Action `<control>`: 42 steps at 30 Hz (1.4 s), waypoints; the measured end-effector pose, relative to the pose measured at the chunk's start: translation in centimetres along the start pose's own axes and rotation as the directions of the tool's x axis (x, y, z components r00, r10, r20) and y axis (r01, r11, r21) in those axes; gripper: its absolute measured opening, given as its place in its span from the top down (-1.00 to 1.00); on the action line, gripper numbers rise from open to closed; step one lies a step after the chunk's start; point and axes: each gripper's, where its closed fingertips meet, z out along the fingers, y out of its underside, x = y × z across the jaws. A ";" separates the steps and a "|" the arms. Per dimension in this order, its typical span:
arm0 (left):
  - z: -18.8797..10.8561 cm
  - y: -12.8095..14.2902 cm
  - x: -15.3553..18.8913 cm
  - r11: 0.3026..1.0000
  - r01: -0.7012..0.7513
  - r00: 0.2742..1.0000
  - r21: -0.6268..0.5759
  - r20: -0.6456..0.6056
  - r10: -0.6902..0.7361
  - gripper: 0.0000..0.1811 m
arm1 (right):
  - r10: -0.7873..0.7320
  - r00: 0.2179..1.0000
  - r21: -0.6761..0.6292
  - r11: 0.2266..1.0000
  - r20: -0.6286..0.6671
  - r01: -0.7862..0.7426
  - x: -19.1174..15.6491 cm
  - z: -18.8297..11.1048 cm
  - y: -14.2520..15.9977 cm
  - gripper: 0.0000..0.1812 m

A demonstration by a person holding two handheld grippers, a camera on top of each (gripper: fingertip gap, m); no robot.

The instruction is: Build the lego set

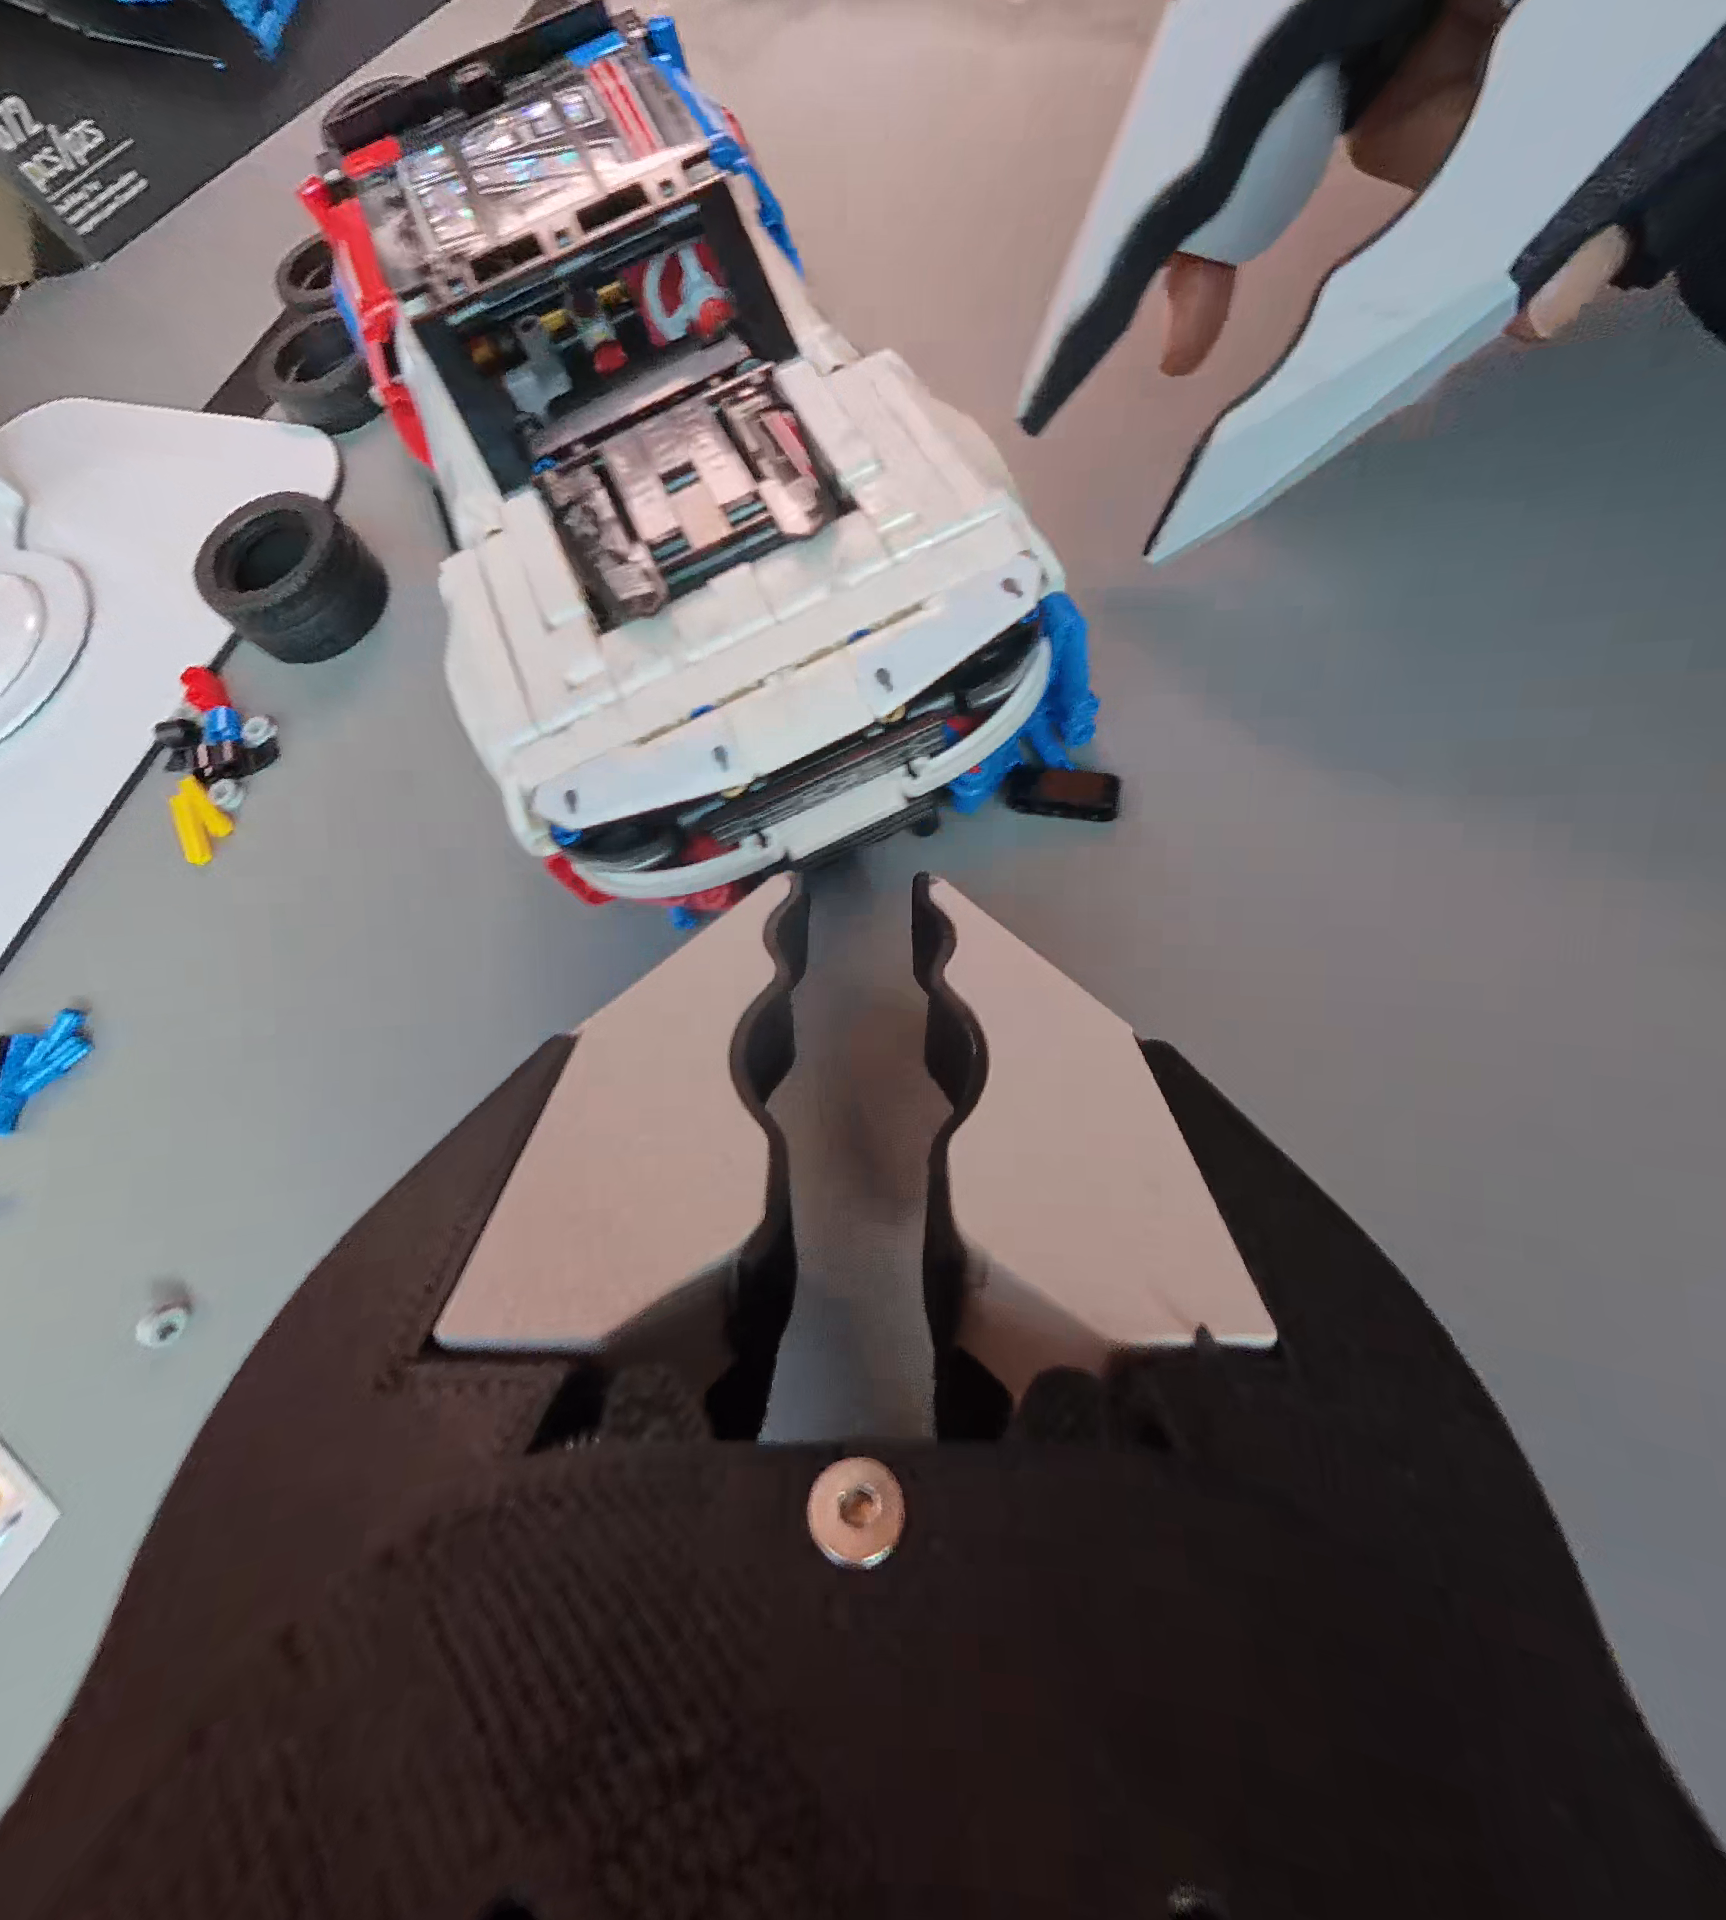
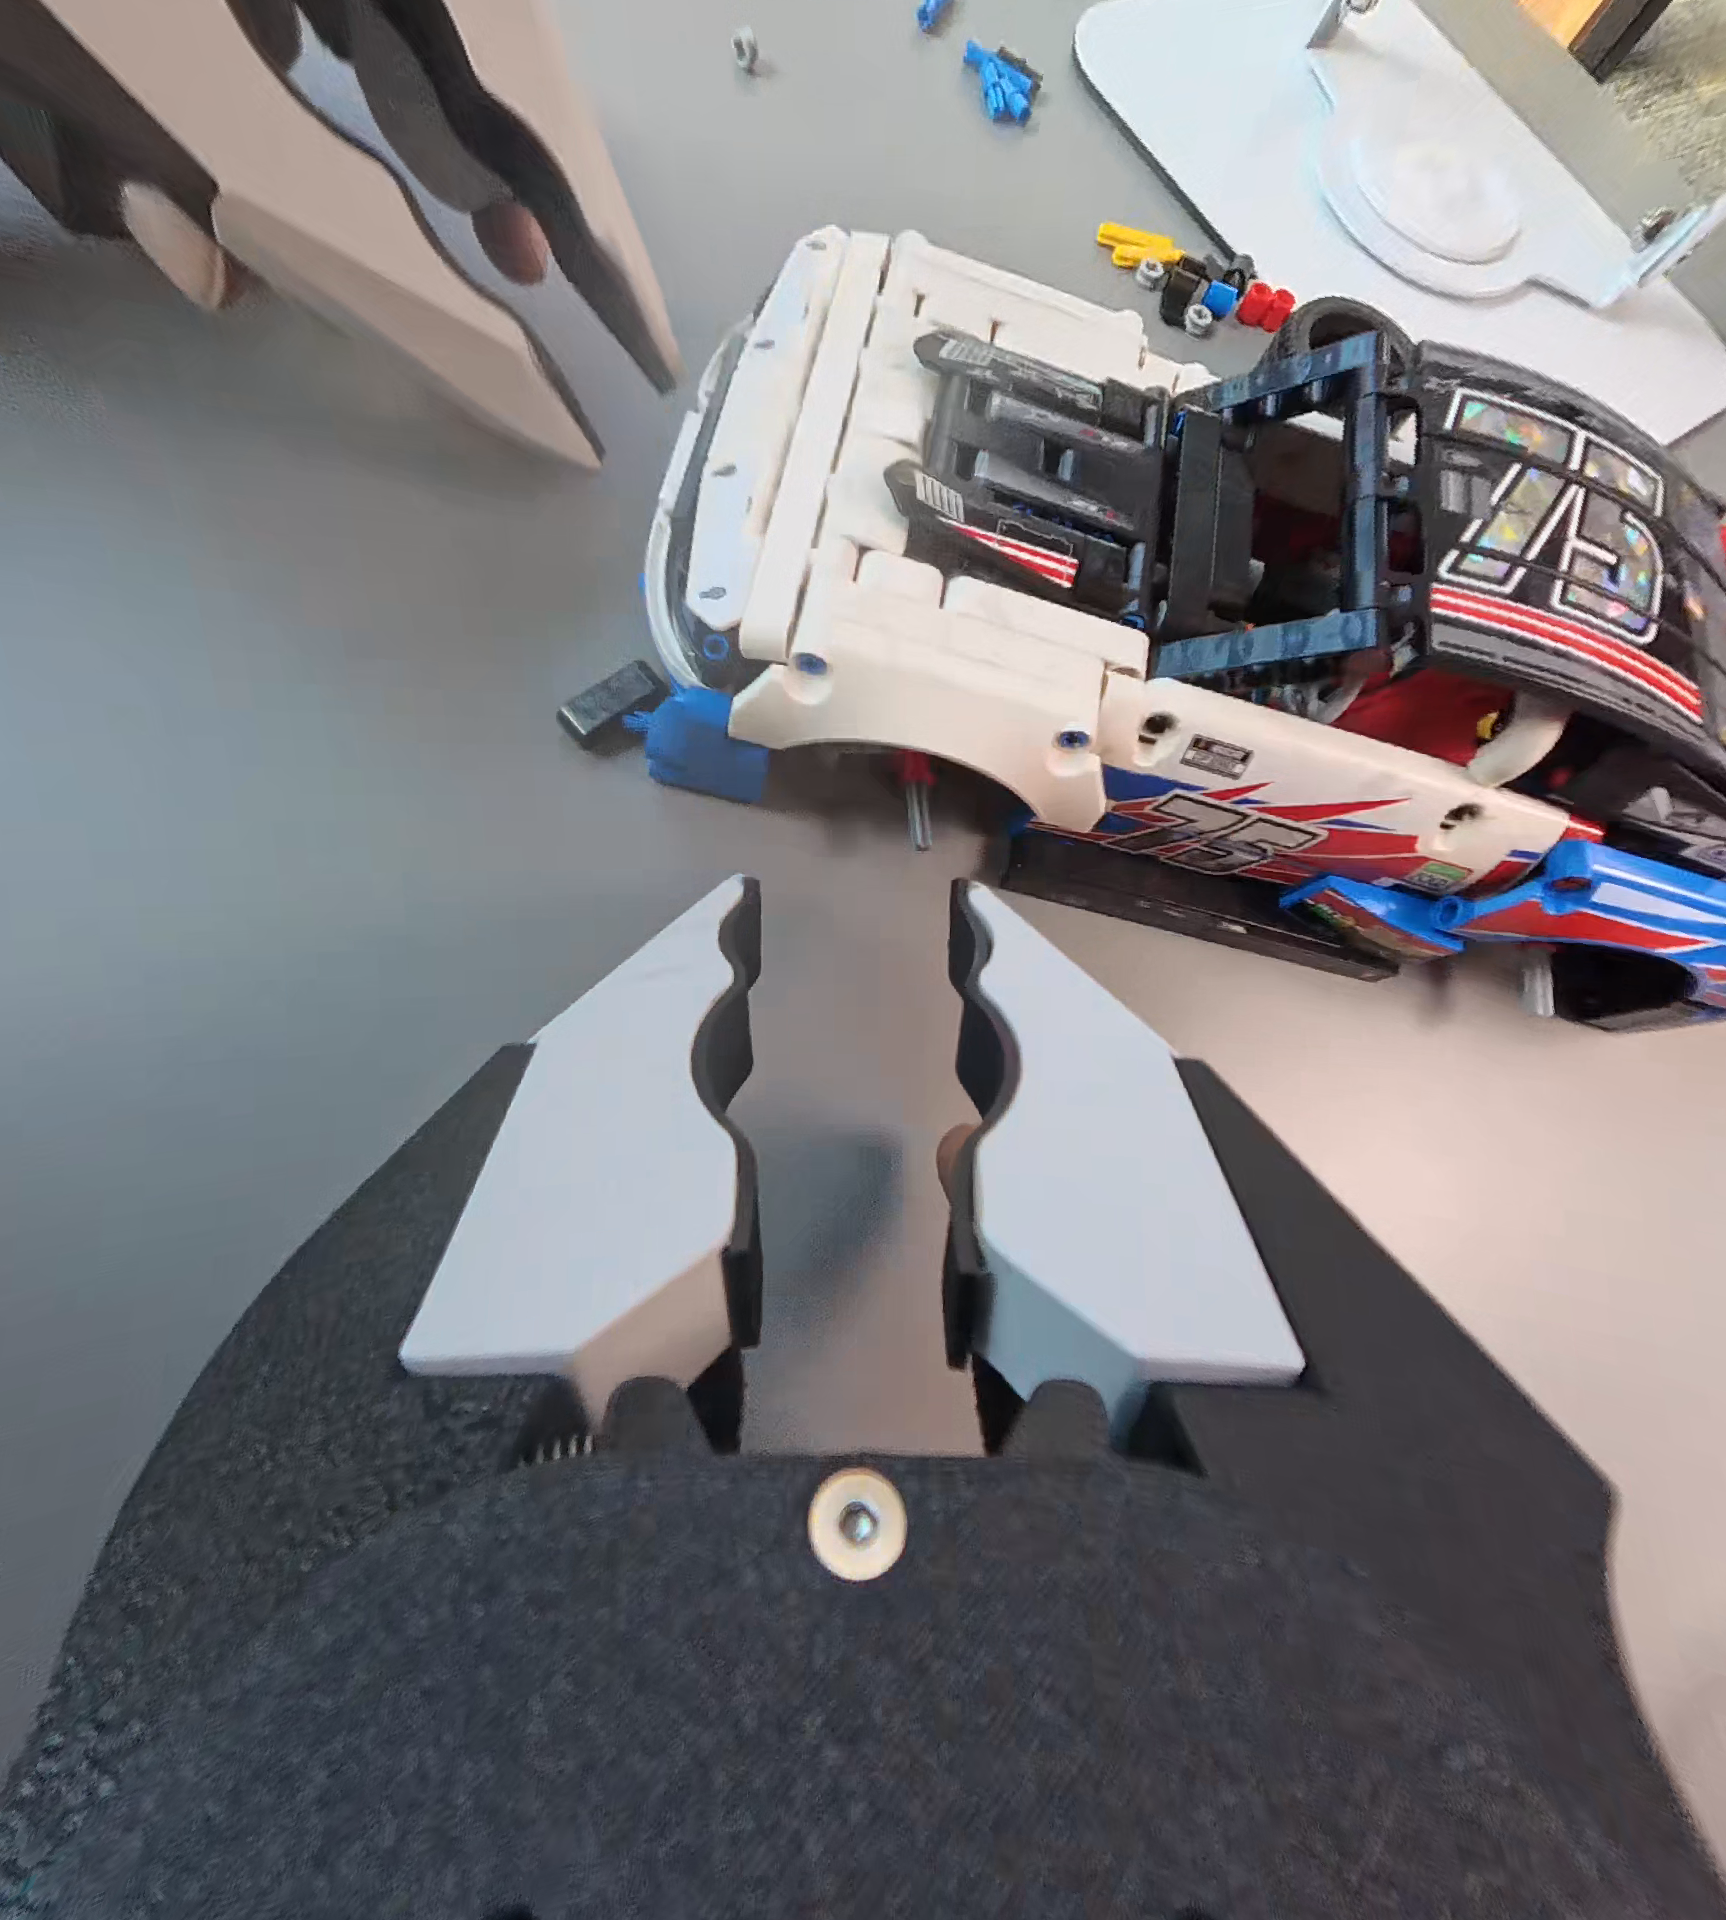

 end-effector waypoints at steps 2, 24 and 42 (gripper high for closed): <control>-0.2 0.5 -1.7 0.999 0.044 0.999 0.000 0.010 -0.044 0.74 | -0.011 1.000 -0.005 1.000 -0.016 0.011 0.6 0.6 0.2 0.71; -0.4 -1.8 -2.6 0.960 -0.227 0.973 0.164 0.084 0.216 0.39 | 0.140 0.942 0.218 0.953 0.304 -0.212 1.3 -1.4 -4.4 0.99; -5.3 -15.2 -1.4 0.786 -0.432 0.898 0.443 0.294 0.328 0.45 | 0.126 0.918 0.491 0.813 0.375 -0.312 3.5 -10.6 -13.3 1.00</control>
